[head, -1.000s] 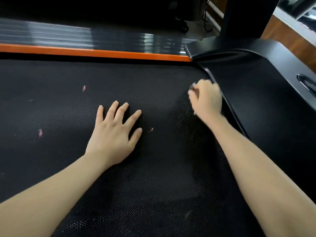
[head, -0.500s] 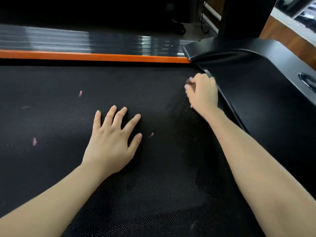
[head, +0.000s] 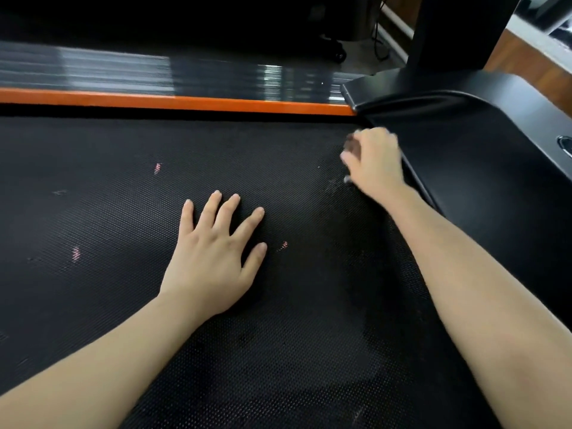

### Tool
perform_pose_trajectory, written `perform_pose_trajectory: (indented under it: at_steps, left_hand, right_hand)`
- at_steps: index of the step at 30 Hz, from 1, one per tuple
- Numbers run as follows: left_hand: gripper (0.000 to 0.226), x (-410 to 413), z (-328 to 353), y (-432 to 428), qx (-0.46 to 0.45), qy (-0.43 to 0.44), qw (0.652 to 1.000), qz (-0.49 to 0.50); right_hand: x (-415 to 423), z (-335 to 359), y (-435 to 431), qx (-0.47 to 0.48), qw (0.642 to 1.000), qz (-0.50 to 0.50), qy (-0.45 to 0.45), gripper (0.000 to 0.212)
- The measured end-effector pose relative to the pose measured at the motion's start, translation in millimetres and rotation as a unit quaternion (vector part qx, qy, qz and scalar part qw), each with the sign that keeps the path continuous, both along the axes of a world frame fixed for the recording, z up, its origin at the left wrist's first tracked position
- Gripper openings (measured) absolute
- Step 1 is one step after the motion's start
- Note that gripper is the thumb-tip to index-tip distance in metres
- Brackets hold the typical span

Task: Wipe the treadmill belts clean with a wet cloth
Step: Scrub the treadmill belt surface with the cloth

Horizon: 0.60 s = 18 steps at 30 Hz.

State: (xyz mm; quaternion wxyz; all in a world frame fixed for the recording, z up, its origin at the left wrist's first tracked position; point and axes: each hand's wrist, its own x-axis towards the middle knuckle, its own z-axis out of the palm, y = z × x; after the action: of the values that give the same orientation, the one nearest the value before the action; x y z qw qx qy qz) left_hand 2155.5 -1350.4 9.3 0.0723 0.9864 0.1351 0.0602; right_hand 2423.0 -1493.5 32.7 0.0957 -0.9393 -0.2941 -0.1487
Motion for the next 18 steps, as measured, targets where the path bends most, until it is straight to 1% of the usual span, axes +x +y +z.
perform_pose_trajectory:
  at_steps: [2, 4, 5, 6, 7, 9, 10, 11, 12, 13, 16, 18]
  left_hand:
    - [0.061, 0.4, -0.2, -0.7, -0.001, 0.001, 1.000, -0.001]
    - [0.061, 0.5, -0.2, -1.0, 0.000, 0.000, 1.000, 0.000]
    - [0.061, 0.3, -0.5, -1.3, 0.001, -0.001, 1.000, 0.001]
    - [0.061, 0.2, -0.7, -1.4, 0.001, -0.001, 1.000, 0.001]
    - [0.060, 0.1, -0.9, -1.5, 0.001, 0.000, 1.000, 0.002]
    - [0.060, 0.3, -1.1, -0.9, 0.003, 0.003, 1.000, 0.002]
    - [0.059, 0.1, -1.4, -0.7, 0.005, 0.003, 1.000, 0.002]
    - [0.059, -0.3, -1.6, -0.8, 0.005, 0.003, 1.000, 0.002]
    - [0.059, -0.3, -1.7, -0.7, 0.006, 0.003, 1.000, 0.001]
    - [0.059, -0.2, -2.0, -0.7, 0.006, 0.002, 1.000, 0.001]
    - [0.059, 0.5, -3.6, -0.3, 0.008, -0.002, 1.000, 0.002]
    - [0.059, 1.5, -4.0, -0.2, 0.008, -0.005, 1.000, 0.002]
  right_hand:
    - [19.2, -0.2, 12.7, 0.007, 0.995, -0.100, 0.013, 0.041]
    - [21.9, -0.4, 29.0, 0.023, 0.989, -0.145, 0.020, 0.043]
    - [16.7, 0.9, 35.9, 0.024, 0.989, -0.145, 0.021, 0.042]
    - [8.9, 1.5, 42.1, 0.018, 0.992, -0.124, 0.013, 0.041]
    - [-2.0, -0.1, 46.6, 0.007, 0.997, -0.078, 0.001, 0.040]
    - [-25.0, -6.4, 47.6, -0.004, 0.999, 0.043, -0.017, 0.036]
    - [-30.0, -7.5, 43.9, -0.004, 0.996, 0.082, -0.019, 0.035]
    - [-28.4, -6.8, 38.6, -0.003, 0.995, 0.094, -0.024, 0.035]
    - [-20.8, -5.2, 33.1, -0.002, 0.997, 0.076, -0.032, 0.033]
    - [-9.1, -4.1, 28.2, -0.003, 0.999, 0.034, -0.036, 0.032]
    - [20.6, -0.2, 27.0, 0.000, 0.993, -0.119, -0.016, 0.040]
    - [17.9, -1.3, 41.0, 0.019, 0.986, -0.162, -0.010, 0.041]
